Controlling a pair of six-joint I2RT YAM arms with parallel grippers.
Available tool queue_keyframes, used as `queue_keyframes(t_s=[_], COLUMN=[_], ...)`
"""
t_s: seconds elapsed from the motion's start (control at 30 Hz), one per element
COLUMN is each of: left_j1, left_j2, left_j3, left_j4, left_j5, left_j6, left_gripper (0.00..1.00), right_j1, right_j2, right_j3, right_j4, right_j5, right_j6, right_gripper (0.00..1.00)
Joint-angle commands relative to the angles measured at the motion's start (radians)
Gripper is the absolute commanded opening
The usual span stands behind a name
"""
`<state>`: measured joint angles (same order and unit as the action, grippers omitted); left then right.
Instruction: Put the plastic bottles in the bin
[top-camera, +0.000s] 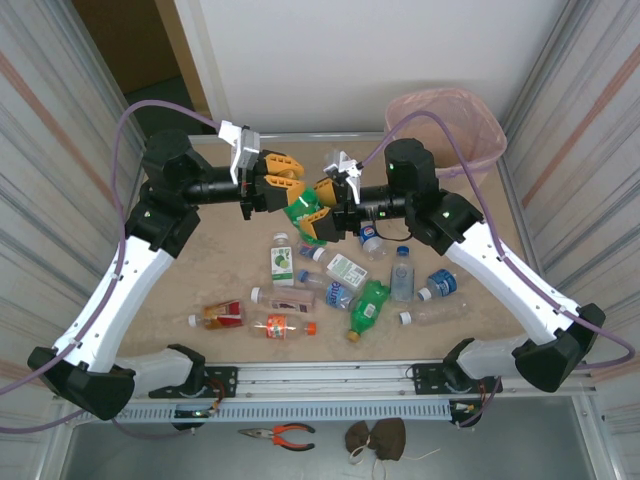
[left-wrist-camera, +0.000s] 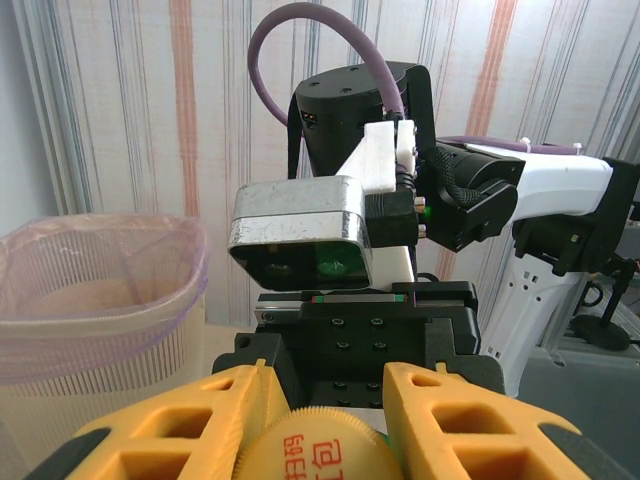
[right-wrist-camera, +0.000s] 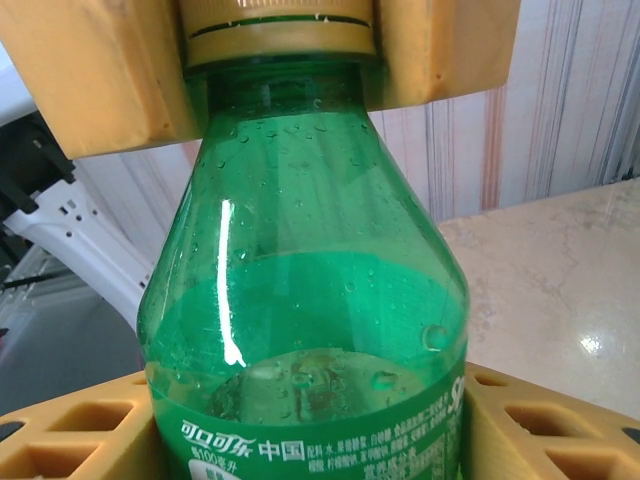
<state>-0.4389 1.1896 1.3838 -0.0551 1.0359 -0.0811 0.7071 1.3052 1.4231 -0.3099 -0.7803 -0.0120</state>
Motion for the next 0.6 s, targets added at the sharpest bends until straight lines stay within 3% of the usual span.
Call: queue_keyframes(t_s=[0.0,0.07,0.17,0.33,0.57], left_j1=[-0.004,-0.005,-0.004,-0.004,0.003], left_j2=[-0.021,-0.039,-0.068,-0.124,-0.176], left_j3=[-0.001,-0.013,-0.033,-0.068,-0.102], left_j4=[0.015,0.019,0.012,-0.026,-0.120], left_j5=[-0.044,-0.062,-0.100,-0.186,-0.326], left_j6=[0.019,0.024,0.039,0.077,0.107], left_gripper=[0.42,0.54,0.63,0.74,0.82], right_j1=[0.013,0.011,0.000,-0.080,-0.303], right_j2=[-0.004,-0.007,-0.016,-0.026,-0.008], right_j3=[0.039,0.038,0.042,0.047,0.086], right_j4=[0.013,0.010,0.001,-0.004,0.022], right_j5=[-0.002,0.017,0.046,0.098,0.229], right_j6=[-0.002,-0.002,-0.003,0.054,0.301], right_gripper=[0.57,0.57,0.56,0.56,0.50])
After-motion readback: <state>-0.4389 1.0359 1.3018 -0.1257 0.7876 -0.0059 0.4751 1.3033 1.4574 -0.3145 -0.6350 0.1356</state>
